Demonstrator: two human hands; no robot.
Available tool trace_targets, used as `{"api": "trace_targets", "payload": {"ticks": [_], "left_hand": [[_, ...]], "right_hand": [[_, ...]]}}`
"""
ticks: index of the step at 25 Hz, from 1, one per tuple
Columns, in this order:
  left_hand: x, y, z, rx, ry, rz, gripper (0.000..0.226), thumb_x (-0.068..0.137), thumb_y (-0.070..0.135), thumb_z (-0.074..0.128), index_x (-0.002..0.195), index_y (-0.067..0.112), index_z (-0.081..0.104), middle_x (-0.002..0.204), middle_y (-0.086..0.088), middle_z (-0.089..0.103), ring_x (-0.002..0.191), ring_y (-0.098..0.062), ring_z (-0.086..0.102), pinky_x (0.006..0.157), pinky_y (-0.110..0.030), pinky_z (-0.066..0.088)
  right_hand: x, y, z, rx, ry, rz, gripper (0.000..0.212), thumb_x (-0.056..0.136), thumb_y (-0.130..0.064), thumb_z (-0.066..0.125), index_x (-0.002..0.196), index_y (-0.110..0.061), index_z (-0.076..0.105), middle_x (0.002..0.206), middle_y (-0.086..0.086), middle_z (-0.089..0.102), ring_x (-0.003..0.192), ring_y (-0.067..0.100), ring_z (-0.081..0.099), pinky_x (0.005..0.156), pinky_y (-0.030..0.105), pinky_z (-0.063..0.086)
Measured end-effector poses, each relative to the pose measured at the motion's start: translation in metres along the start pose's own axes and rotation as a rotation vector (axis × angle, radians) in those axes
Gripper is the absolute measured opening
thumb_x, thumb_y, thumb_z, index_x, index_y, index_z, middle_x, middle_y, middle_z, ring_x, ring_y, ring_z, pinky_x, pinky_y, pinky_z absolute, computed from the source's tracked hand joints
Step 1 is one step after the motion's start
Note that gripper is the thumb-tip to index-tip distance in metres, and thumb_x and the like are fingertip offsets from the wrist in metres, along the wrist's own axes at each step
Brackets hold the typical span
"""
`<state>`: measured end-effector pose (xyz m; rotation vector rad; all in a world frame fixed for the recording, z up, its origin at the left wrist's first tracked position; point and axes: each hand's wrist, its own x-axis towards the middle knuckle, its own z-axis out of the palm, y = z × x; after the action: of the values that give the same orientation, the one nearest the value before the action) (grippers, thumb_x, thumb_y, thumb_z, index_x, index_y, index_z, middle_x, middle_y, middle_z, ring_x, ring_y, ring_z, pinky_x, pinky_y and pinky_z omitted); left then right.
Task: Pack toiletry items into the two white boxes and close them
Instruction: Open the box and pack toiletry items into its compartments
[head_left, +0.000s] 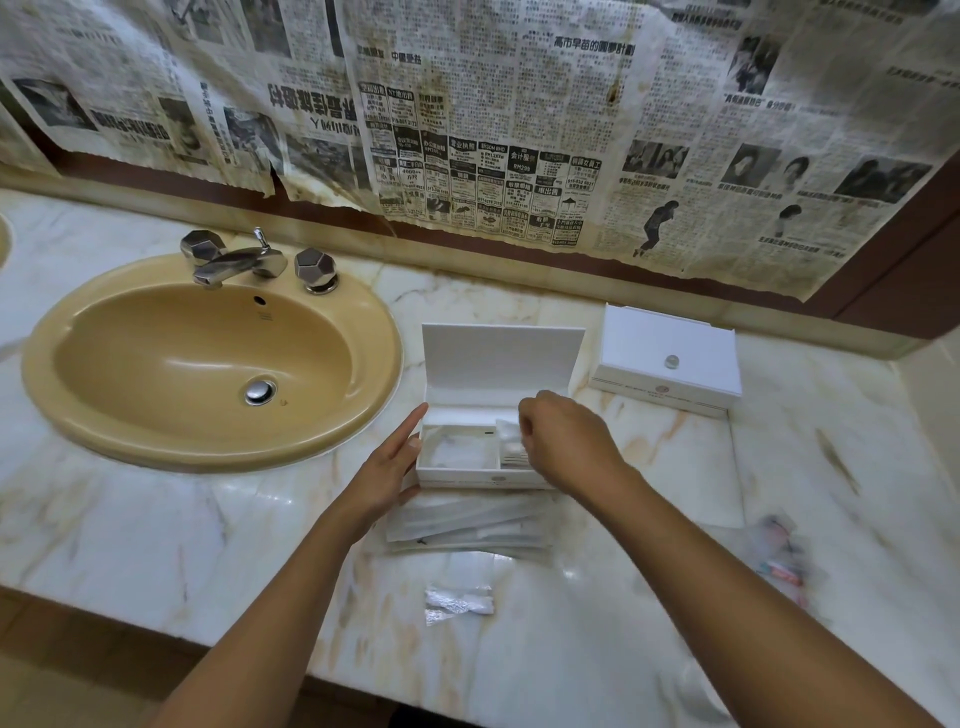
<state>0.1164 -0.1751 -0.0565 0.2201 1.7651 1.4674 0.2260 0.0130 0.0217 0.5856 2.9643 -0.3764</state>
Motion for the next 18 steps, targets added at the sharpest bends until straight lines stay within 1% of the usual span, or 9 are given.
{"api": "trace_targets", "payload": {"ticks": [2,4,7,9,11,12,13,15,18], "left_hand": [[0.0,0.001,0.001,-0.004,0.006,-0.001,0.038,0.104,0.036,0.038,0.129,0.064,0.044,0.151,0.009,0.041,0.137,-0.01,0.04,0.096,-0.026,0.046],[-0.001,0.001,0.001,0.001,0.008,-0.006,0.038,0.104,0.036,0.038,0.128,0.065,0.044,0.15,0.009,0.042,0.136,-0.01,0.041,0.095,-0.025,0.046],[-0.002,0.001,0.001,0.012,-0.003,-0.003,0.037,0.104,0.038,0.038,0.126,0.068,0.044,0.15,0.01,0.043,0.136,-0.01,0.042,0.095,-0.026,0.046],[-0.002,0.001,0.001,0.003,0.006,-0.009,0.038,0.105,0.035,0.038,0.129,0.064,0.044,0.147,0.01,0.046,0.13,-0.006,0.047,0.09,-0.022,0.048],[-0.002,0.001,0.001,-0.001,0.007,-0.012,0.038,0.104,0.035,0.038,0.13,0.063,0.044,0.147,0.009,0.047,0.13,-0.006,0.046,0.091,-0.022,0.047],[-0.001,0.0,0.001,0.001,0.003,-0.009,0.038,0.104,0.036,0.038,0.129,0.064,0.045,0.148,0.009,0.045,0.134,-0.008,0.043,0.095,-0.025,0.047],[0.0,-0.001,0.0,0.002,-0.001,-0.006,0.038,0.104,0.038,0.039,0.128,0.066,0.045,0.149,0.009,0.044,0.137,-0.01,0.04,0.098,-0.028,0.045],[0.001,-0.002,-0.001,0.006,-0.002,-0.008,0.037,0.103,0.039,0.039,0.128,0.067,0.044,0.15,0.008,0.043,0.139,-0.012,0.038,0.102,-0.031,0.044],[0.001,-0.001,0.0,0.017,-0.001,-0.006,0.038,0.103,0.039,0.039,0.128,0.067,0.043,0.149,0.009,0.044,0.136,-0.011,0.042,0.098,-0.028,0.046]], "right_hand": [[0.012,0.01,0.002,-0.029,-0.098,0.056,0.016,0.082,0.006,0.05,0.086,-0.005,0.06,0.088,0.008,0.059,0.073,0.025,0.055,0.058,0.03,0.041],[0.022,0.015,0.011,-0.02,-0.211,0.075,0.02,0.081,0.009,0.047,0.089,-0.003,0.061,0.091,0.011,0.061,0.072,0.027,0.057,0.057,0.028,0.04],[0.031,0.021,0.027,0.033,-0.343,0.095,0.02,0.086,0.001,0.046,0.093,-0.001,0.065,0.096,0.015,0.065,0.07,0.025,0.055,0.061,0.028,0.043],[0.031,0.022,0.033,0.068,-0.4,0.126,0.02,0.087,-0.003,0.047,0.093,-0.001,0.066,0.095,0.014,0.067,0.068,0.024,0.052,0.061,0.027,0.042],[0.031,0.021,0.03,0.058,-0.418,0.146,0.02,0.09,-0.014,0.051,0.077,-0.003,0.061,0.079,0.01,0.061,0.061,0.022,0.047,0.059,0.026,0.039],[0.031,0.02,0.027,0.063,-0.415,0.155,0.03,0.092,-0.021,0.053,0.066,-0.006,0.053,0.069,0.007,0.053,0.057,0.02,0.043,0.058,0.026,0.038],[0.031,0.018,0.023,0.061,-0.404,0.163,0.038,0.093,-0.026,0.054,0.06,-0.009,0.043,0.064,0.004,0.045,0.054,0.018,0.04,0.057,0.026,0.037],[0.03,0.013,0.018,0.088,-0.374,0.182,0.042,0.095,-0.026,0.052,0.06,-0.012,0.036,0.064,0.003,0.042,0.054,0.016,0.039,0.054,0.026,0.036],[0.026,0.006,0.021,0.17,-0.407,0.203,0.045,0.099,-0.035,0.046,0.061,-0.013,0.036,0.069,0.003,0.043,0.057,0.016,0.041,0.051,0.028,0.032]]}}
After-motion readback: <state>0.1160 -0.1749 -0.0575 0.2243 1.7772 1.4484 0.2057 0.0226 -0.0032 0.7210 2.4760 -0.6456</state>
